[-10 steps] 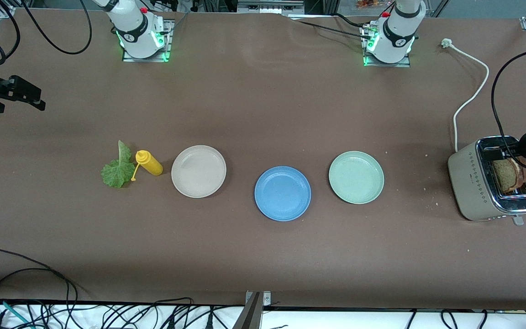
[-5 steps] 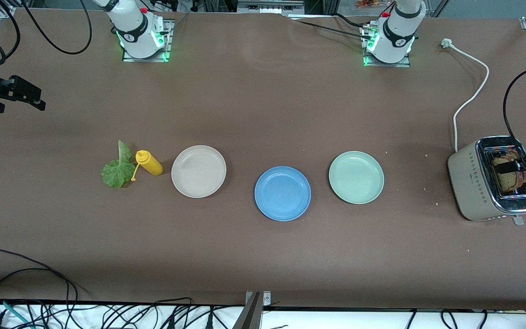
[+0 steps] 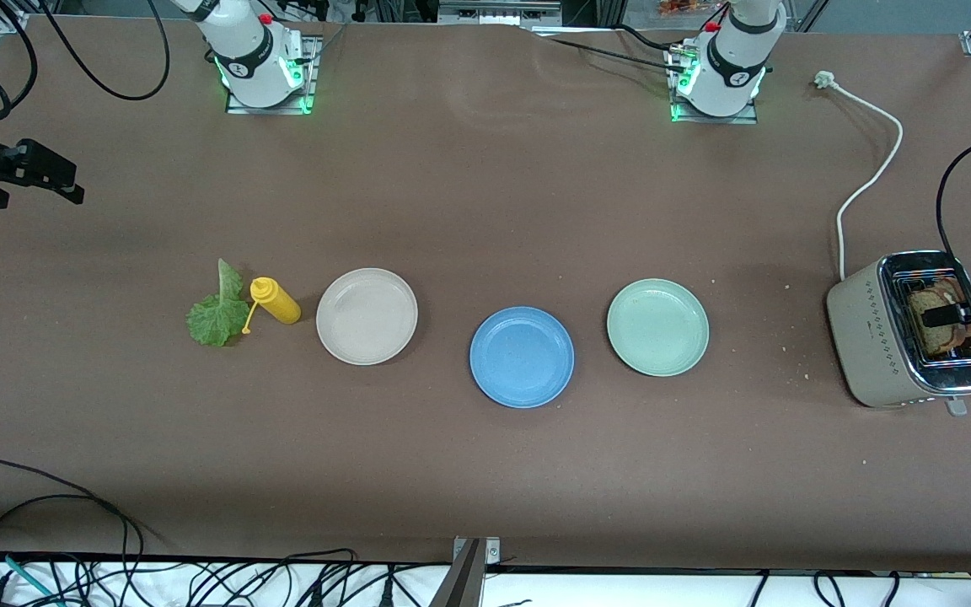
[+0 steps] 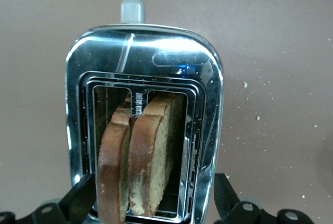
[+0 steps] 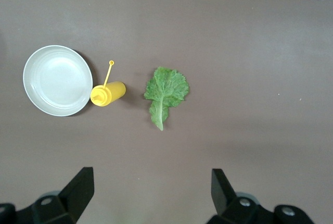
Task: Make sandwich in blue plate with both arms
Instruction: 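Move the left gripper down over the toaster toward the bread slices, then close the left gripper on the outer bread slice in the toaster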
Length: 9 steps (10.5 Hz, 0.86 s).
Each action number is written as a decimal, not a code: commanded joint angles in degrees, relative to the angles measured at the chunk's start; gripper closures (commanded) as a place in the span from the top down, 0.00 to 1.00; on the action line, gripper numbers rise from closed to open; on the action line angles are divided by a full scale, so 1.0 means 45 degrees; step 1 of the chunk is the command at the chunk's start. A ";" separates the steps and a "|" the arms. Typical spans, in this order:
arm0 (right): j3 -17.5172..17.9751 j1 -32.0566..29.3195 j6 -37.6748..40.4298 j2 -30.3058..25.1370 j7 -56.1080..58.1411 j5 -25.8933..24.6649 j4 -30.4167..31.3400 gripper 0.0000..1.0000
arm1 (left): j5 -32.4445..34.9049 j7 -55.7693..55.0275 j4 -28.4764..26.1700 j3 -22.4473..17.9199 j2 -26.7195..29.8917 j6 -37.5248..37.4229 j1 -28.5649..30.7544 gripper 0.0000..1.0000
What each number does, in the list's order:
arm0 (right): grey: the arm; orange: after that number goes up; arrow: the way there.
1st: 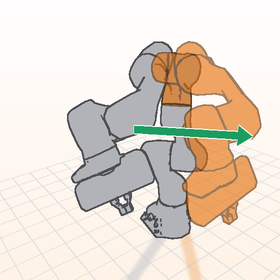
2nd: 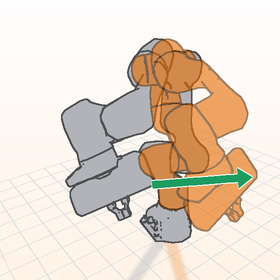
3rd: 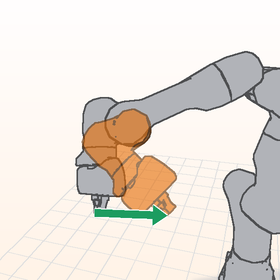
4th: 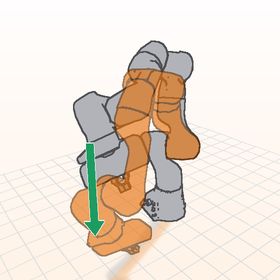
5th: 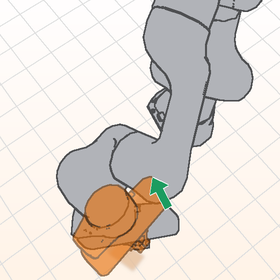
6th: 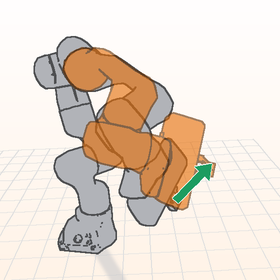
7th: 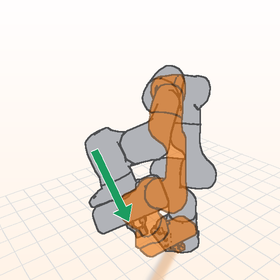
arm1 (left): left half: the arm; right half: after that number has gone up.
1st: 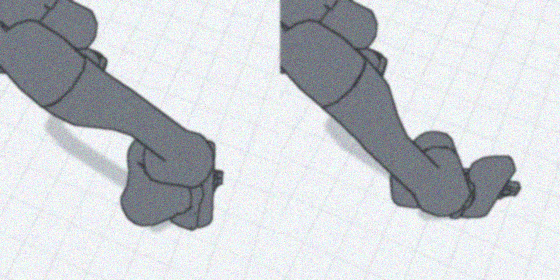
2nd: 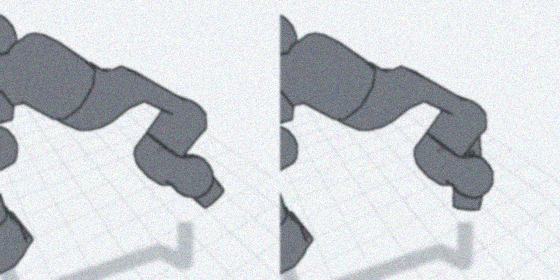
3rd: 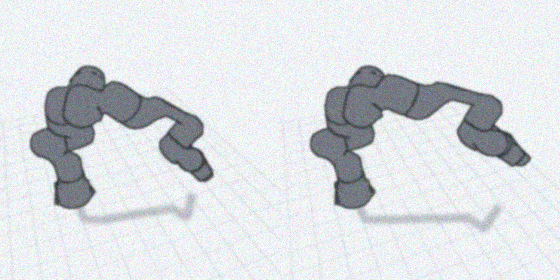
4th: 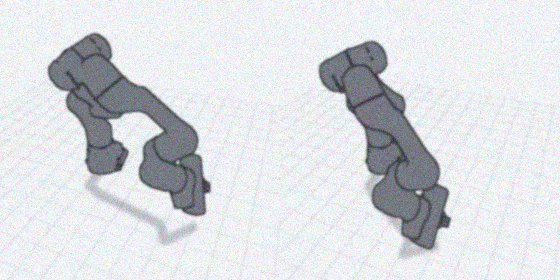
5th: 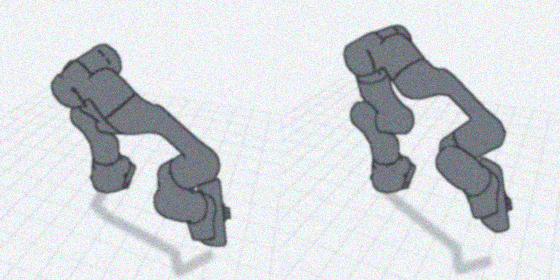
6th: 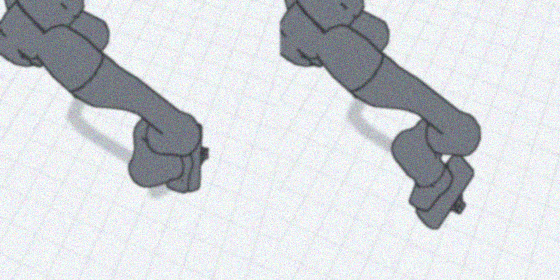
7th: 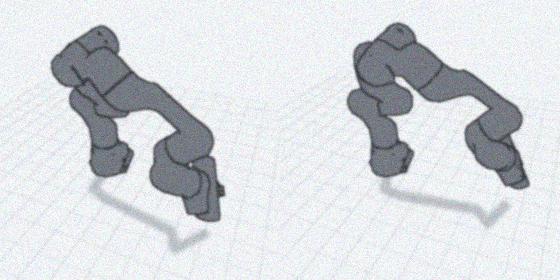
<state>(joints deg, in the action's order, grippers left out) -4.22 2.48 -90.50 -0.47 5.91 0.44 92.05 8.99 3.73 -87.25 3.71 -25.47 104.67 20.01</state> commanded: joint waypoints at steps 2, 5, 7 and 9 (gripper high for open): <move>0.0001 -0.0025 0.0268 0.0084 -0.0044 0.0215 -0.0280 1.00 | 0.0404 0.0108 0.0268 0.0093 -0.0375 0.0020 -0.0111 0.99; 0.0001 -0.0005 0.0268 0.0065 -0.0044 0.0215 -0.0280 1.00 | 0.0365 0.0108 0.0287 0.0112 -0.0608 0.0020 -0.0131 0.95; 0.0020 -0.0005 0.0268 0.0065 -0.0044 0.0215 -0.0280 1.00 | 0.0442 0.0050 0.0307 0.0132 -0.0629 0.0020 -0.0324 0.95; 0.0020 -0.0005 0.0268 0.0084 -0.0044 0.0215 -0.0280 1.00 | 0.0833 -0.0028 0.0752 0.0151 -0.0609 -0.0019 -0.0598 0.96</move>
<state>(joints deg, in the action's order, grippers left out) -4.19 2.49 -90.49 -0.47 5.91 0.44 92.05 9.79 3.70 -87.18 4.15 -27.24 104.77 18.78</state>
